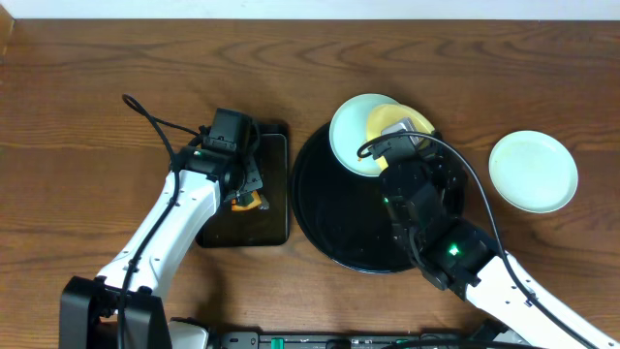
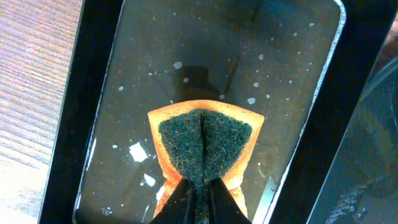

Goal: Clean dirty plates on tray and stack at the side
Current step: 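Stack the yellow plate onto the pale green plate at right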

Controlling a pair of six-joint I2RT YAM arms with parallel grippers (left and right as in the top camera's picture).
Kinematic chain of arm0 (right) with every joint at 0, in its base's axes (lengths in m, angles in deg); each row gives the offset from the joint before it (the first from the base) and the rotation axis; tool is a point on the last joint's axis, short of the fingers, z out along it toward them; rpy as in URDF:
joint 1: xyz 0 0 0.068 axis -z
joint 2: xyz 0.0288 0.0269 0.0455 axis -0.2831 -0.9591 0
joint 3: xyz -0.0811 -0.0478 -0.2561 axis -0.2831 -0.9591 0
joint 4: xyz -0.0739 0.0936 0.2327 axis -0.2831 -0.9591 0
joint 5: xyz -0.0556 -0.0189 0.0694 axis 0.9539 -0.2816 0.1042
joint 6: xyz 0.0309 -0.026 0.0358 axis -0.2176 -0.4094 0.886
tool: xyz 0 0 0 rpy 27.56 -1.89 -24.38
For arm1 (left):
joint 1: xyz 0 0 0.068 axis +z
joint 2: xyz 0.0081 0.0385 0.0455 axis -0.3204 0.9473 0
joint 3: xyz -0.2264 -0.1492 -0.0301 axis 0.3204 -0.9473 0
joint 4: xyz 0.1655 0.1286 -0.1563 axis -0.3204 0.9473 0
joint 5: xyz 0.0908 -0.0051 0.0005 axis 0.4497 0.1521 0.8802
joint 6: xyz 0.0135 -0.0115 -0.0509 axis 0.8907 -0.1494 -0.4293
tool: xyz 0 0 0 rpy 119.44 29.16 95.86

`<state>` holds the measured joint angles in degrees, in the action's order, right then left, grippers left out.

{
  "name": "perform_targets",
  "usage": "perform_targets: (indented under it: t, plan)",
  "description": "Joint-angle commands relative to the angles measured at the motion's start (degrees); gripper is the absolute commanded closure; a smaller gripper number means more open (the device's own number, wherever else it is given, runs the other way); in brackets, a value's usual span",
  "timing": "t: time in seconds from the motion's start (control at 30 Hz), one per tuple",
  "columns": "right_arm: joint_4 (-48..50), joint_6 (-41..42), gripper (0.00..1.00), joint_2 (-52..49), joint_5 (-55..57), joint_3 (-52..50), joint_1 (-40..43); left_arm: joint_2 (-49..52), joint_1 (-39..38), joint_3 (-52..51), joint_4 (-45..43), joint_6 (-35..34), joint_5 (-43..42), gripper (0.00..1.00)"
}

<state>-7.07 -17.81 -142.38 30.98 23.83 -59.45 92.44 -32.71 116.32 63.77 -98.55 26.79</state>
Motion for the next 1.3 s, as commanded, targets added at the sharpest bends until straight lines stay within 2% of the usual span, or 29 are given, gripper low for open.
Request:
perform_targets:
  t: [0.0,0.17,0.3,0.4,0.53,0.6,0.77,1.0,1.27]
  plan:
    - [0.4,-3.0,0.99,0.9,5.0,1.0,-0.4,0.3,0.2,-0.3,0.0,0.8,0.7,0.92]
    - [0.4,-0.2,0.99,0.9,5.0,1.0,-0.1,0.3,0.2,-0.3,0.0,0.8,0.7,0.92]
    - [-2.9,16.0,0.99,0.8,4.3,1.0,3.7,0.3,0.2,-0.3,0.0,0.8,0.7,0.92]
    - [-8.9,27.7,0.99,0.3,-2.4,1.0,8.6,0.3,0.2,-0.3,0.0,0.8,0.7,0.92]
    - [-14.8,40.6,0.99,-1.0,-12.3,1.0,18.1,0.3,0.2,-0.3,0.0,0.8,0.7,0.92]
    - [-15.6,46.6,0.99,-1.9,-18.8,1.0,26.6,0.3,0.2,-0.3,0.0,0.8,0.7,0.92]
    - [-13.1,50.4,0.99,-2.1,-31.3,1.0,40.5,0.3,0.2,-0.7,0.0,0.8,0.7,0.92]
    - [-13.8,56.0,0.99,-3.3,-38.0,1.0,58.1,0.3,0.2,-1.2,0.0,0.8,0.7,0.93]
    - [-12.6,56.0,0.99,-10.0,-44.7,1.0,69.5,0.3,0.2,-1.2,0.0,0.8,0.7,0.92]
